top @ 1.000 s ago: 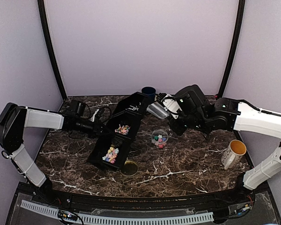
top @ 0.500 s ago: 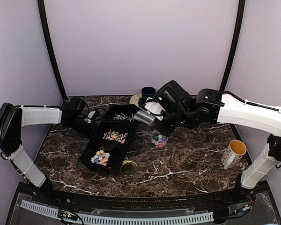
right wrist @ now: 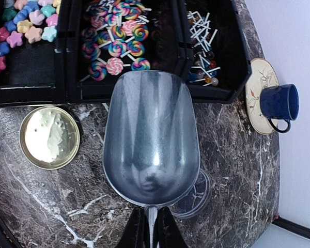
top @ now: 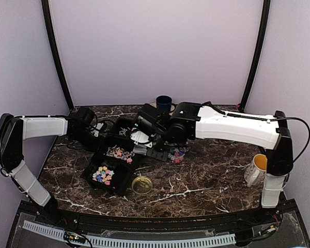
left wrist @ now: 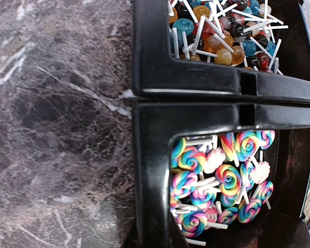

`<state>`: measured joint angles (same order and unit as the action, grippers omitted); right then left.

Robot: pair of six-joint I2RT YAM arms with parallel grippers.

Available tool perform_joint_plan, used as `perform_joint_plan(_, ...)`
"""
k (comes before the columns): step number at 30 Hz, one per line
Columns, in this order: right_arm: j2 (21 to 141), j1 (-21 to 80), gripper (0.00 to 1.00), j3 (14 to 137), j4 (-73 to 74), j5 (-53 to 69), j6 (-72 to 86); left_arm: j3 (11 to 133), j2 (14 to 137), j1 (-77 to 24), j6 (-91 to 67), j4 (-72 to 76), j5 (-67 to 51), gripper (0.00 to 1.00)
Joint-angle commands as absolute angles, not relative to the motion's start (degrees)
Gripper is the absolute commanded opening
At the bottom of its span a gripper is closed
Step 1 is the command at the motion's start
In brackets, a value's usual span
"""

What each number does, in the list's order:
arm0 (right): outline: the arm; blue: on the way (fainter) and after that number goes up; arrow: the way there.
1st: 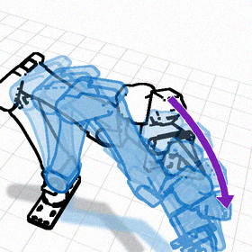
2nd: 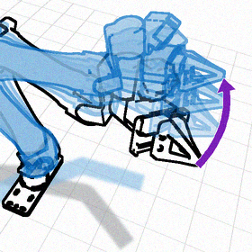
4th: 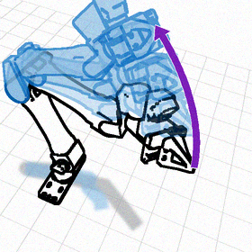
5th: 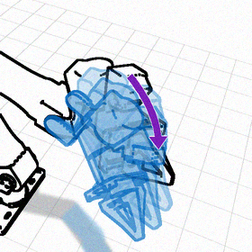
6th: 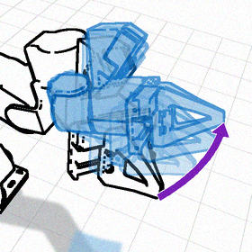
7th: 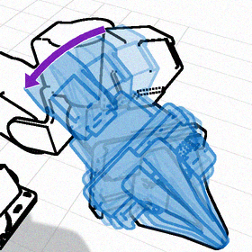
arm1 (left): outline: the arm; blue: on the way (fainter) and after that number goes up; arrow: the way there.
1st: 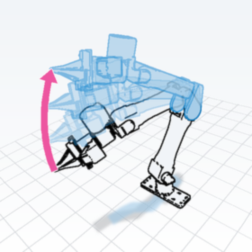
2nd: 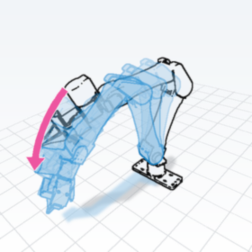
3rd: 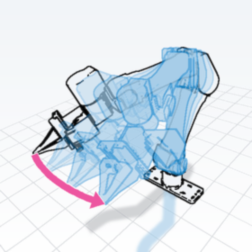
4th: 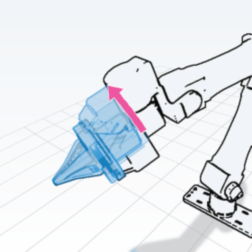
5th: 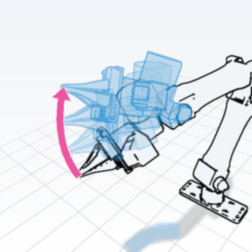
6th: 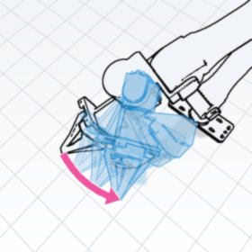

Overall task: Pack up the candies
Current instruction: Pick up the plate from the center of the board, then scoop the fake candies from the plate.

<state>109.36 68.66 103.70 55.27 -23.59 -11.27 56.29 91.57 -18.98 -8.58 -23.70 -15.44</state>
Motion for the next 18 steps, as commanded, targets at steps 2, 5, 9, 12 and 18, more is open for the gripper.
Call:
perform_joint_plan(2, 113.96, 70.36, 0.0, 110.48, 59.0, -21.28, -12.37, 59.51, 86.16, -19.15, -7.5, -21.44, -15.93, 0.0)
perform_joint_plan(5, 117.14, 70.45, 0.0, 112.83, 60.79, -21.27, -12.4, 59.58, 85.83, -19.11, -7.43, -21.61, -14.71, 0.0)
perform_joint_plan(9, 120.87, 70.48, 0.0, 115.43, 61.83, -21.65, -12.38, 60.11, 85.87, -19.28, -7.38, -22.28, -12.98, 0.0)
perform_joint_plan(12, 123.93, 70.48, 0.0, 117.91, 61.64, -22.24, -12.72, 60.46, 86.14, -19.96, -7.14, -22.65, -11.8, 0.0)
perform_joint_plan(18, 130.42, 70.4, 0.0, 125.53, 62.18, -25.06, -14.4, 62.71, 87.43, -22.0, -6.25, -24.9, -8.54, 0.0)
